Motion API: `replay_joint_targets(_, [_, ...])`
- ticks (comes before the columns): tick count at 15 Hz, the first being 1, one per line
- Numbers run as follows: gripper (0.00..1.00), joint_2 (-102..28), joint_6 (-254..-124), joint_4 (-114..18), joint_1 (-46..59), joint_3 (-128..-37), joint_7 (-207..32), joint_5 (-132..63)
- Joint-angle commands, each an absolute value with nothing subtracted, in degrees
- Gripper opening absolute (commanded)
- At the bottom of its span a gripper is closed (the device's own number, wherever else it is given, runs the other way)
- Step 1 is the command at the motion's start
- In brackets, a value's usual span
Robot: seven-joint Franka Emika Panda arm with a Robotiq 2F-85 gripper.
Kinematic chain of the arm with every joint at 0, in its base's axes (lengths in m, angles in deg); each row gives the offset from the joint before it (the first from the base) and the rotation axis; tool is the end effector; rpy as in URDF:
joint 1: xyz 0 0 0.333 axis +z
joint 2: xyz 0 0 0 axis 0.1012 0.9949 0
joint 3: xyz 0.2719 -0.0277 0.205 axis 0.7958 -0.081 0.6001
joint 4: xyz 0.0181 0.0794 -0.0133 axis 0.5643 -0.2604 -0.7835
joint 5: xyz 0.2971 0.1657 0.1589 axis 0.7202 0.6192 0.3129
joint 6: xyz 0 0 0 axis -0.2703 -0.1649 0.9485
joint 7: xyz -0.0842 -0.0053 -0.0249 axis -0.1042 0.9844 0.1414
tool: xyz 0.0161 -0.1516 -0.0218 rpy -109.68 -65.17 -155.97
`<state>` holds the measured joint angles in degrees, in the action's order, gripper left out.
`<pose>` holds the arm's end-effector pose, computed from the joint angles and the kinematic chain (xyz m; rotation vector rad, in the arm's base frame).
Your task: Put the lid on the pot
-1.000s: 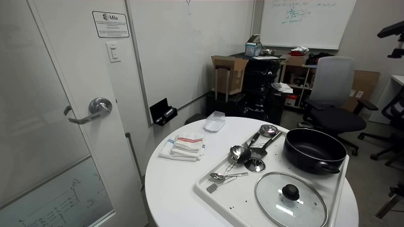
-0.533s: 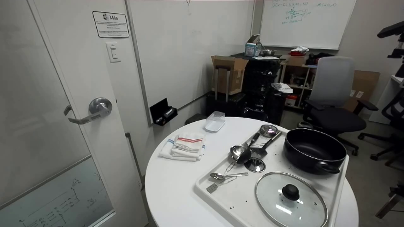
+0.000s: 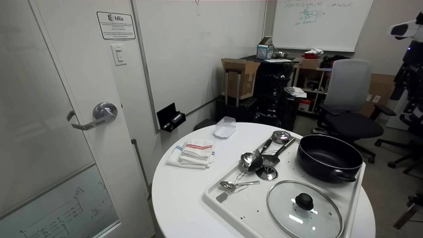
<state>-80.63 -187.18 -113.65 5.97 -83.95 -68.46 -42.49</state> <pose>0.3375 -0.0392 0.3453 3.0060 0.4522 0.0204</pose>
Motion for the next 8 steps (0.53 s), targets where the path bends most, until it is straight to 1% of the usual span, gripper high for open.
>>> replay_joint_targets(1, [1.0, -73.3, -192.76, -112.11, 7.91, -83.85, -65.6, -40.48])
replay_joint_targets(8, [1.0, -59.18, -204.15, -110.56, 9.59, -79.64, -67.37, -41.89])
